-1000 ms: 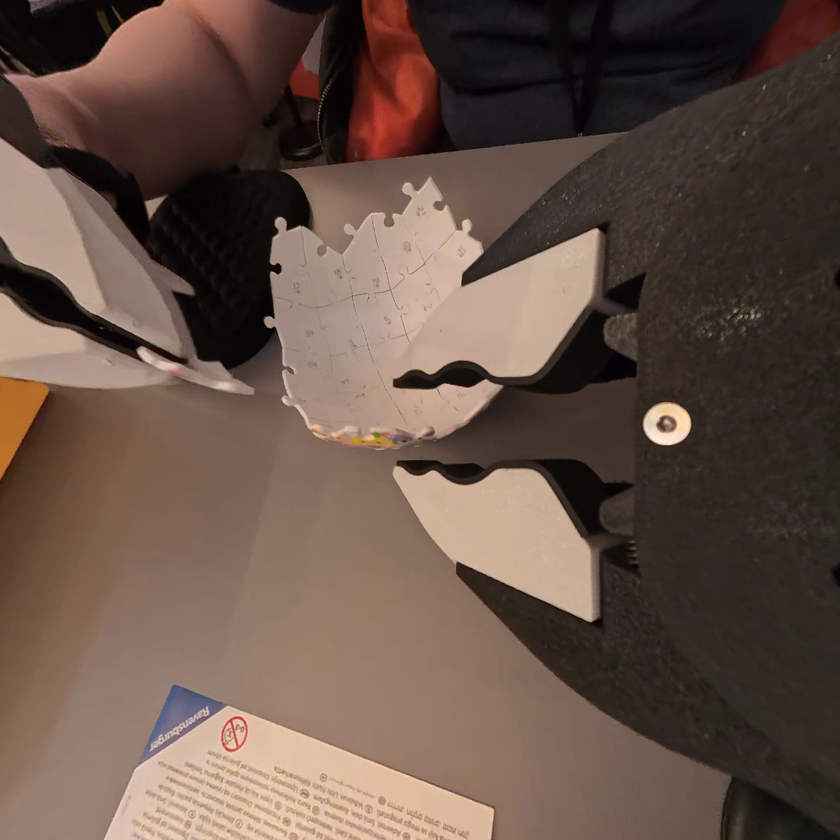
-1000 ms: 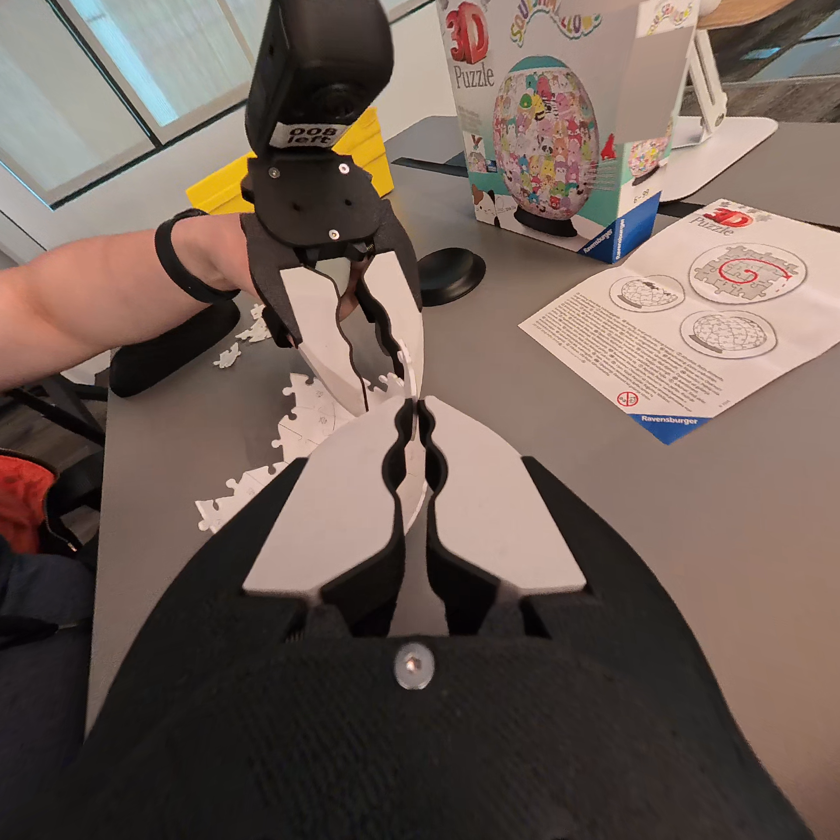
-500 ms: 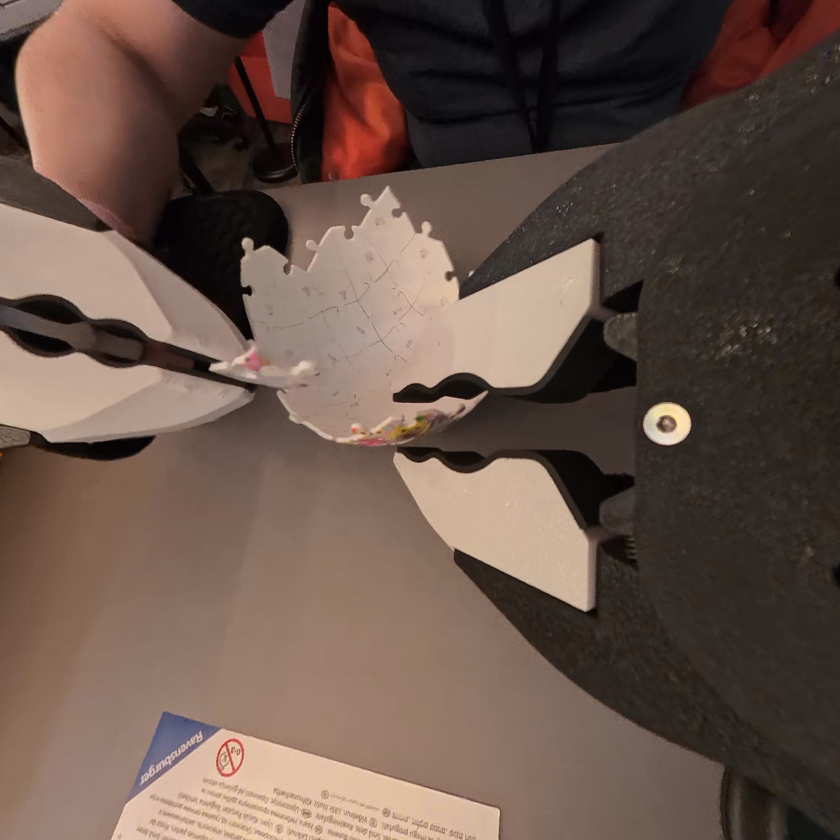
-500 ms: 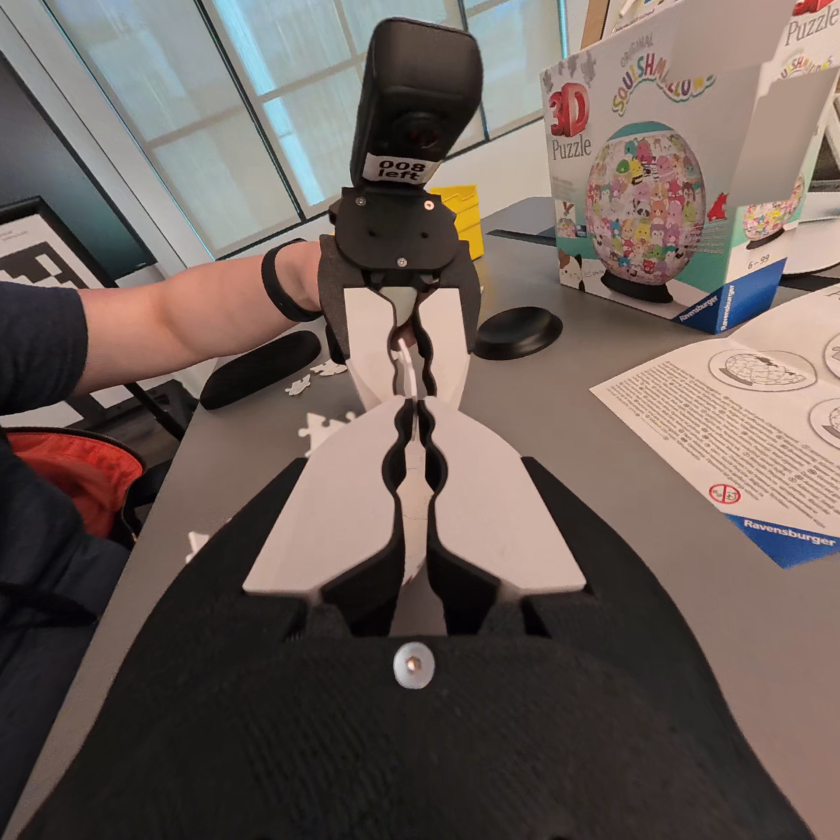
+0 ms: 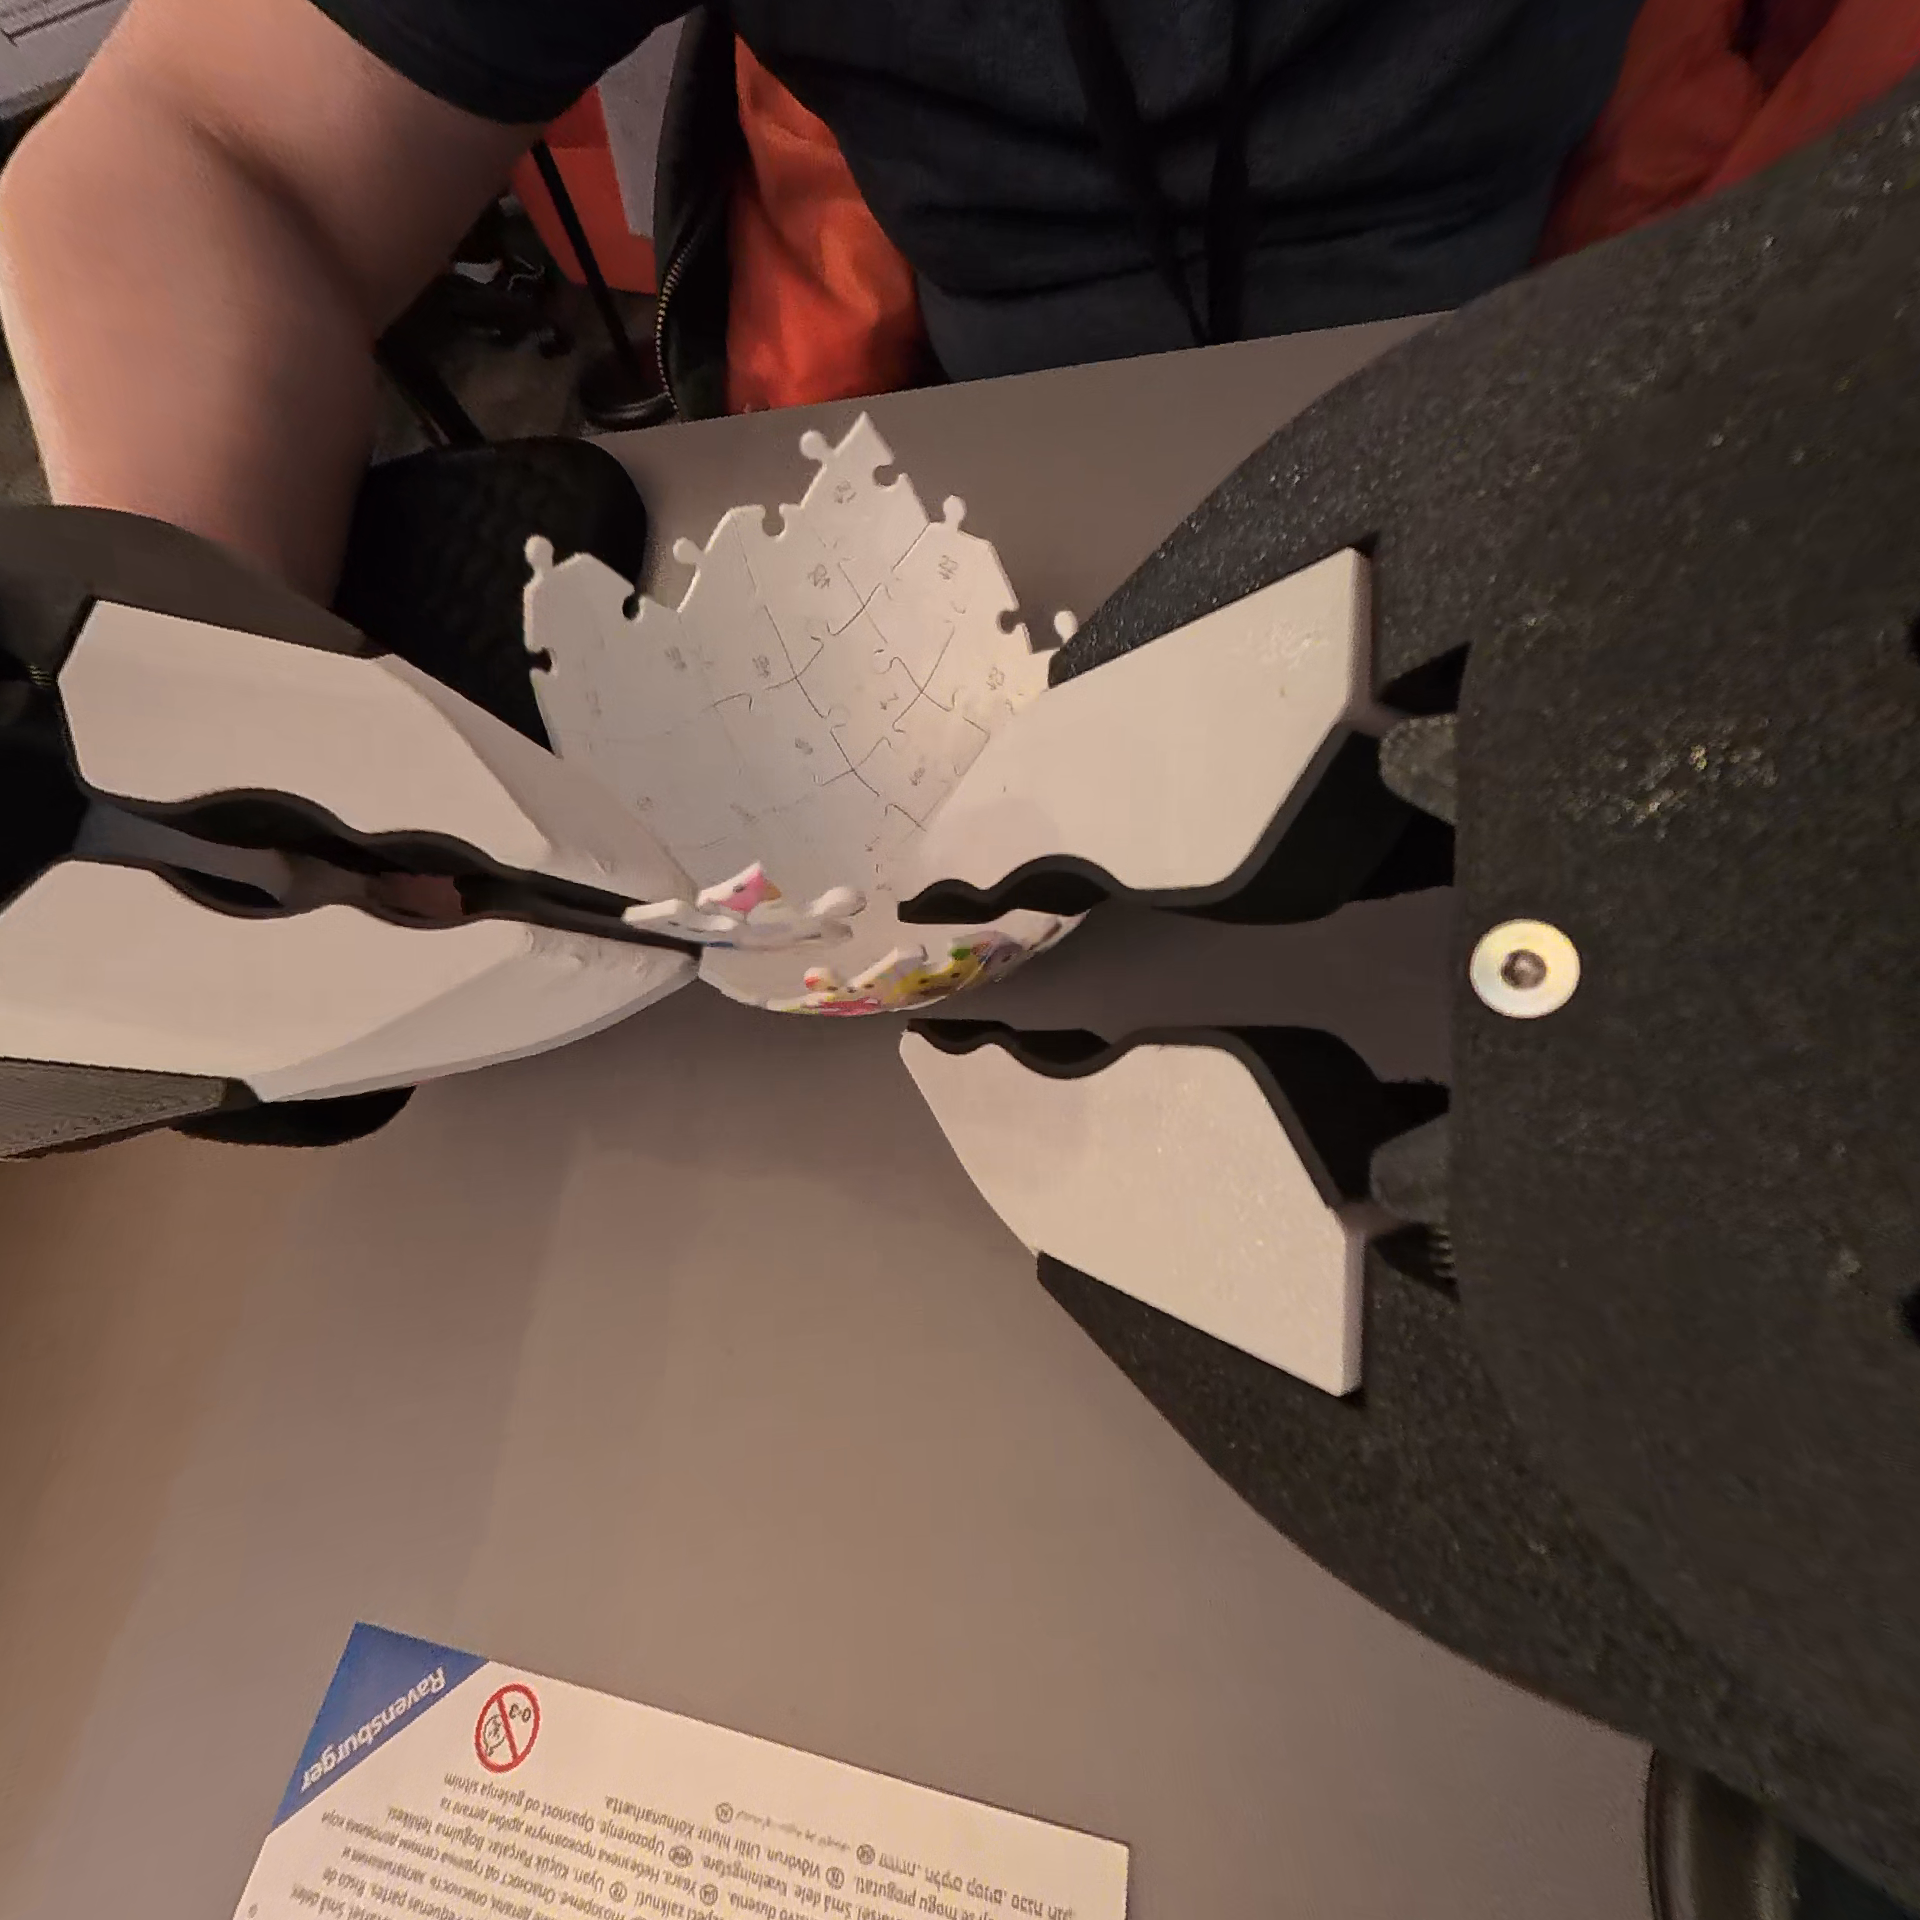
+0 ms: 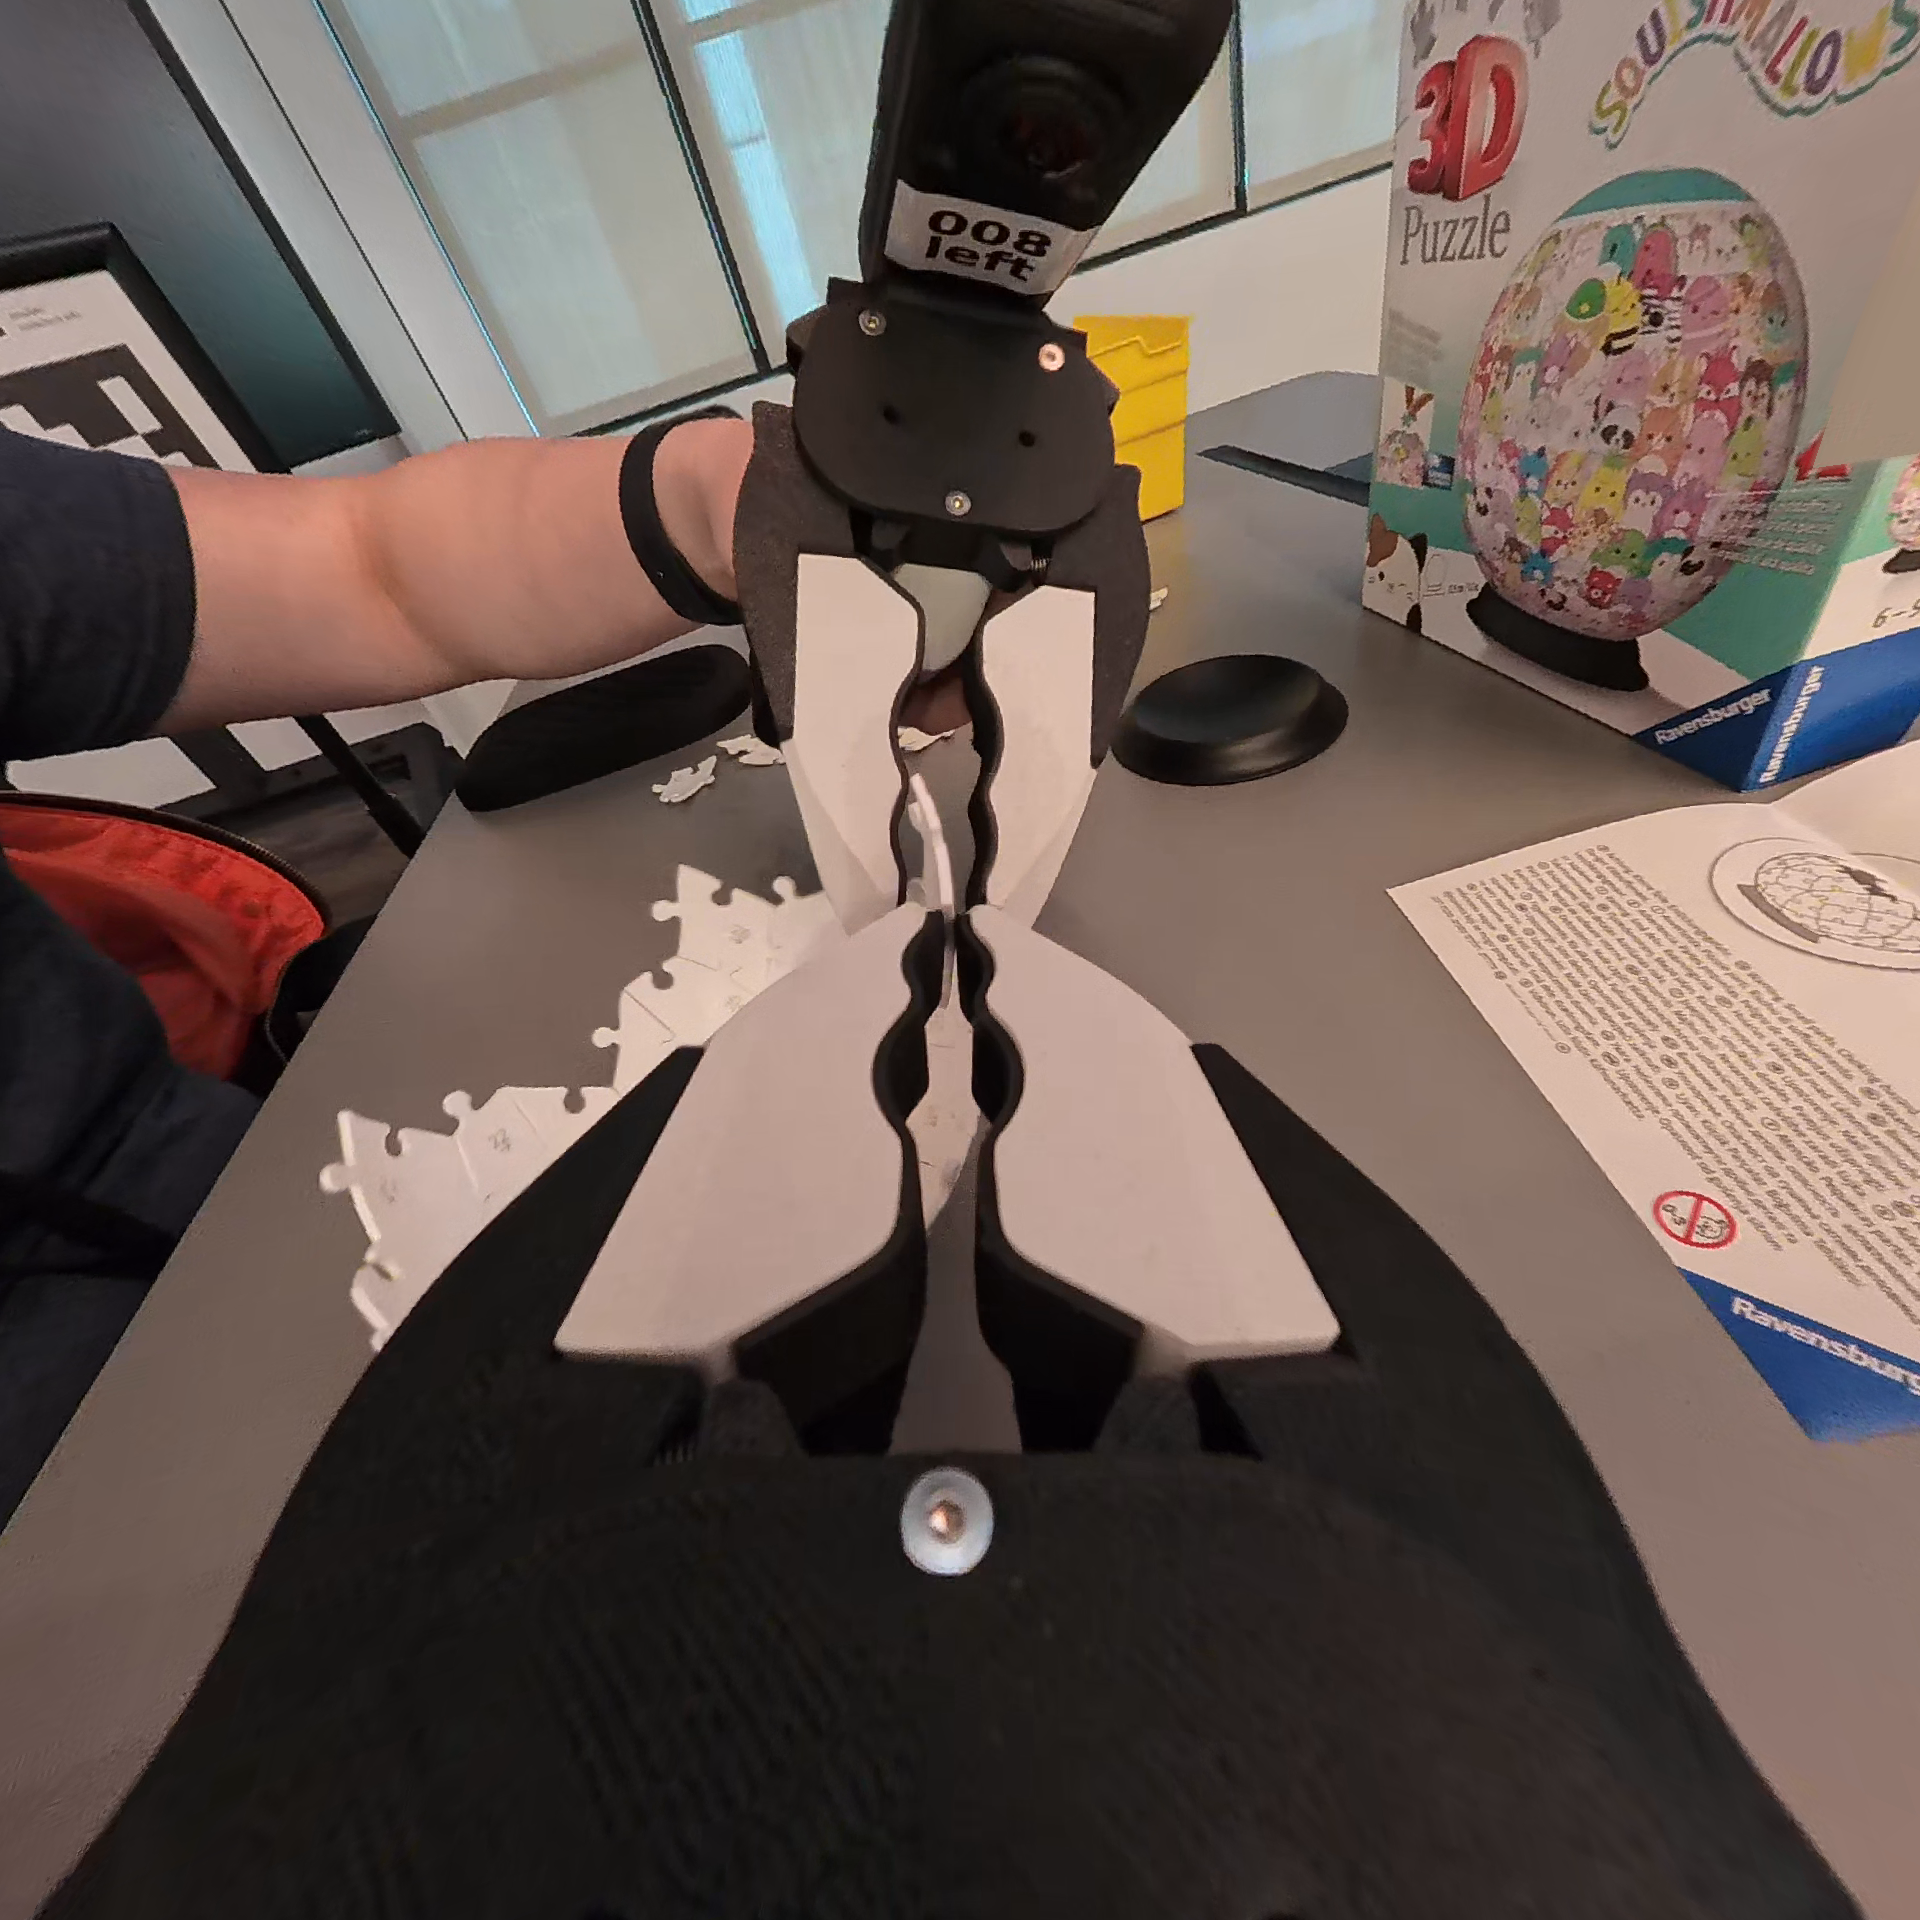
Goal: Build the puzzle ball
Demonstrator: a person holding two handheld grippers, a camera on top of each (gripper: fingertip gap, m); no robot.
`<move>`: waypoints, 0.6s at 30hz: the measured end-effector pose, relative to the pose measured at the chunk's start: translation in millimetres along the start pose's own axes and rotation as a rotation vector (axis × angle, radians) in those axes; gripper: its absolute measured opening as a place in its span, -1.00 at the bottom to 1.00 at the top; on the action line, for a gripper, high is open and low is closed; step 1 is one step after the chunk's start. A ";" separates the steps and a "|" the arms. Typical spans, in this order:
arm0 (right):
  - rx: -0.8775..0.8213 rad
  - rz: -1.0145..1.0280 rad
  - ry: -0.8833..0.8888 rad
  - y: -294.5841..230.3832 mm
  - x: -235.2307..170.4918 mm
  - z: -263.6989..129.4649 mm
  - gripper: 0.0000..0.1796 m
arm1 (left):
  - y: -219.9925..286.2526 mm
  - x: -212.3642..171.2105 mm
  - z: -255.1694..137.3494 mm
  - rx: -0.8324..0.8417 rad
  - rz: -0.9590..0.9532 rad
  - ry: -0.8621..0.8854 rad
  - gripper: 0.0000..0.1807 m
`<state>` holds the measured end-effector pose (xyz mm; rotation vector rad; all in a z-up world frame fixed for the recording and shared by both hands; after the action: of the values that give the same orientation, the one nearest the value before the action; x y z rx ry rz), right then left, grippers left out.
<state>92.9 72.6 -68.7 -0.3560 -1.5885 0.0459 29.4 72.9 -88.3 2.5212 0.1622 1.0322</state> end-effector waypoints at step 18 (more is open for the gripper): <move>-0.034 -0.020 0.020 0.8 -3.1 -5.6 -0.97 | 2.8 6.3 1.3 0.002 0.011 0.010 -0.80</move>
<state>98.6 71.5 -71.6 -0.3654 -1.5741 -0.0001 34.7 71.5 -84.0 2.5220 0.1524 1.0503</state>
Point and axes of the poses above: each gripper's, where its closed fingertips meet, z out along the fingers, x out of its top, y = z × x across the jaws, the point moved 3 cm from there along -z, back along the fingers, and after that the axes turned 4 degrees about y, right-handed, at the moved point
